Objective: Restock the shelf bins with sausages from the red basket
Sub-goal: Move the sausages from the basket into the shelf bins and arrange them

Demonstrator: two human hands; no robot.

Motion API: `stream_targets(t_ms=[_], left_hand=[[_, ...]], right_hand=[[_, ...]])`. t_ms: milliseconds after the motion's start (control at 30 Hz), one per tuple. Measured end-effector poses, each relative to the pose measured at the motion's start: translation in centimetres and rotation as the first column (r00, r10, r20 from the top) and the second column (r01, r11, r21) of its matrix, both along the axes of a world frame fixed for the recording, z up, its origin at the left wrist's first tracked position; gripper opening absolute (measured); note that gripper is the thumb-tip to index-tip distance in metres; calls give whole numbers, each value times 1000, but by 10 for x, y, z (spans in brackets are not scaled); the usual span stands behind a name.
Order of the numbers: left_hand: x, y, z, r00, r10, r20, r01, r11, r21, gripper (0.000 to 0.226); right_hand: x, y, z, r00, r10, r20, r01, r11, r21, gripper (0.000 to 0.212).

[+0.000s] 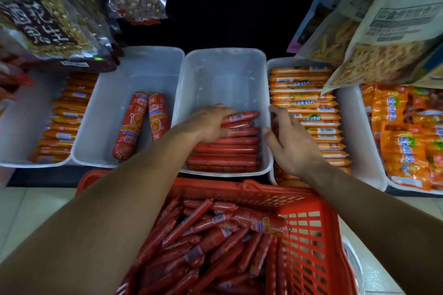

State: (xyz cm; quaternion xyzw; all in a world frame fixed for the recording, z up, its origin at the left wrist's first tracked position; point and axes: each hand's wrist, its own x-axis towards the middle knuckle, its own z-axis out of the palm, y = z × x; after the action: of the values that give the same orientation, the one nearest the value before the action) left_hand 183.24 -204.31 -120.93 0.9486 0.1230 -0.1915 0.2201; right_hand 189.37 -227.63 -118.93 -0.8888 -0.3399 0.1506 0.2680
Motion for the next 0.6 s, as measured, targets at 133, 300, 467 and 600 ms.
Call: stream_targets(t_ms=[133, 300, 467, 600], left_hand=[[-4, 5, 1, 1000, -2, -3, 1, 999, -52, 64], [-29, -3, 34, 989, 104, 105, -106, 994, 6, 61], [-112, -18, 113, 948, 220, 229, -214, 975, -53, 36], [-201, -39, 137, 893, 407, 194, -383, 912, -150, 18]], right_hand=[[-1, 0, 1, 1000, 4, -7, -4, 1000, -21, 54], [1, 3, 27, 997, 44, 65, -31, 982, -188, 53], [-17, 9, 97, 976, 182, 124, -125, 920, -370, 56], [-74, 11, 145, 957, 266, 120, -200, 897, -394, 52]])
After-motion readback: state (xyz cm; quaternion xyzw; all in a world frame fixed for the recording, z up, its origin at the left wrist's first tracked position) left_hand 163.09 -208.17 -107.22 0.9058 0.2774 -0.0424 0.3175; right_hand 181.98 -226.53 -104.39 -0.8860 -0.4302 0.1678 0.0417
